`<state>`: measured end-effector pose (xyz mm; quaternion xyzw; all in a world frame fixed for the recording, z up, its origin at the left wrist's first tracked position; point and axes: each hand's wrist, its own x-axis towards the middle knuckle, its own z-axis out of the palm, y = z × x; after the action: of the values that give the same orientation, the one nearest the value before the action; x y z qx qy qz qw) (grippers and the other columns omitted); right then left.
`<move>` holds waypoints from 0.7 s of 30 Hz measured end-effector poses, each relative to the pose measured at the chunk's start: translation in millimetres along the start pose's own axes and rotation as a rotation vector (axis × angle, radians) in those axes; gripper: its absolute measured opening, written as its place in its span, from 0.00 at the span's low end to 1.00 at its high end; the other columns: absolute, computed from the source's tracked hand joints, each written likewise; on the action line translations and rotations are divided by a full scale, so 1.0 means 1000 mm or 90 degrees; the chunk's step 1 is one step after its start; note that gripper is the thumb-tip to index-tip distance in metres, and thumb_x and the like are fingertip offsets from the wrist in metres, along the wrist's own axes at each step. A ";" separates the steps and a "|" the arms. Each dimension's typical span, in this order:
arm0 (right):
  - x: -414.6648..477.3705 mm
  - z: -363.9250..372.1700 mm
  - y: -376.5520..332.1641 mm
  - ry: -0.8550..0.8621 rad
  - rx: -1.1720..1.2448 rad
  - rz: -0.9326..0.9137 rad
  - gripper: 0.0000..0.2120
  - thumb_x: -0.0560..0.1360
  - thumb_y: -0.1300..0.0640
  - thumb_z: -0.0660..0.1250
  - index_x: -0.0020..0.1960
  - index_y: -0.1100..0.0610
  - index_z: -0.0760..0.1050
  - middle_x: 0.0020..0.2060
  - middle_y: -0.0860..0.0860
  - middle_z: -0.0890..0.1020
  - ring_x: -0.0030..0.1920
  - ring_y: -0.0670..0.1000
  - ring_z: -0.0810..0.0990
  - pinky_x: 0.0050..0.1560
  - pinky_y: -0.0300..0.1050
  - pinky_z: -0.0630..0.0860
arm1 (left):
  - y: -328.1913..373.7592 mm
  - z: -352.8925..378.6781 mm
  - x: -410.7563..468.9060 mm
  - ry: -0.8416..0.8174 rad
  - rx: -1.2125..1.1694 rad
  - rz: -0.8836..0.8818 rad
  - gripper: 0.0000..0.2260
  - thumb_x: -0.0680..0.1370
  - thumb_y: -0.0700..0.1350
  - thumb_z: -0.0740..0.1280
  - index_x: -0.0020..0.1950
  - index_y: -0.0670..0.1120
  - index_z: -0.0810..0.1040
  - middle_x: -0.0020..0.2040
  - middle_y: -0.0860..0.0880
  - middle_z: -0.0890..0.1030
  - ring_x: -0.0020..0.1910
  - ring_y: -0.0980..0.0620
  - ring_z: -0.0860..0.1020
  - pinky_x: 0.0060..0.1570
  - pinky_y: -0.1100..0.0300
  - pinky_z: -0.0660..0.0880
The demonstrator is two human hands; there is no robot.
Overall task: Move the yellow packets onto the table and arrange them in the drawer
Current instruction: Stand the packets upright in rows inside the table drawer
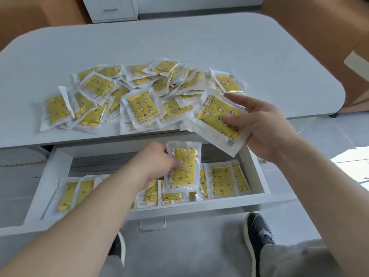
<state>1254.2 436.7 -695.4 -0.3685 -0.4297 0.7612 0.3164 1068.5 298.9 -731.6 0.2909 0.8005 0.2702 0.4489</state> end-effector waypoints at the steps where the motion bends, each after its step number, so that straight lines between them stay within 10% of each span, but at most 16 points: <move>1: -0.001 -0.003 -0.001 -0.013 -0.017 0.015 0.27 0.65 0.76 0.71 0.62 0.61 0.81 0.56 0.61 0.85 0.52 0.63 0.86 0.53 0.57 0.83 | -0.001 0.002 0.004 0.000 0.036 -0.014 0.09 0.75 0.42 0.76 0.54 0.48 0.83 0.49 0.48 0.86 0.49 0.49 0.83 0.50 0.57 0.78; 8: 0.002 -0.025 -0.006 -0.065 -0.137 0.048 0.13 0.67 0.73 0.73 0.50 0.62 0.82 0.47 0.59 0.87 0.46 0.58 0.87 0.41 0.45 0.84 | 0.003 -0.004 0.029 0.025 0.238 -0.027 0.18 0.75 0.43 0.76 0.64 0.46 0.79 0.53 0.47 0.83 0.51 0.47 0.82 0.46 0.58 0.75; 13: 0.005 -0.031 -0.002 -0.177 -0.528 0.041 0.11 0.68 0.69 0.77 0.44 0.57 0.81 0.44 0.58 0.86 0.44 0.59 0.85 0.52 0.55 0.83 | -0.004 -0.018 0.027 0.017 0.492 -0.084 0.20 0.77 0.45 0.73 0.68 0.44 0.77 0.52 0.46 0.81 0.49 0.47 0.81 0.41 0.58 0.74; 16: 0.005 -0.025 0.008 -0.226 -0.815 0.025 0.13 0.70 0.63 0.77 0.48 0.48 0.80 0.41 0.46 0.85 0.40 0.45 0.83 0.46 0.45 0.82 | -0.015 -0.032 0.024 0.018 0.551 -0.130 0.21 0.78 0.43 0.71 0.71 0.45 0.74 0.56 0.46 0.82 0.47 0.48 0.80 0.44 0.57 0.76; 21: 0.017 -0.009 0.046 -0.249 -1.050 0.057 0.07 0.74 0.63 0.67 0.51 0.56 0.79 0.44 0.50 0.83 0.41 0.50 0.80 0.40 0.44 0.78 | -0.029 -0.054 0.020 0.045 0.557 -0.143 0.24 0.79 0.39 0.68 0.75 0.47 0.70 0.61 0.46 0.78 0.48 0.47 0.74 0.49 0.56 0.77</move>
<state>1245.3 434.7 -744.4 -0.3594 -0.8794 0.2658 -0.1640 1006.0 283.8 -738.8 0.3551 0.8810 -0.1340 0.2826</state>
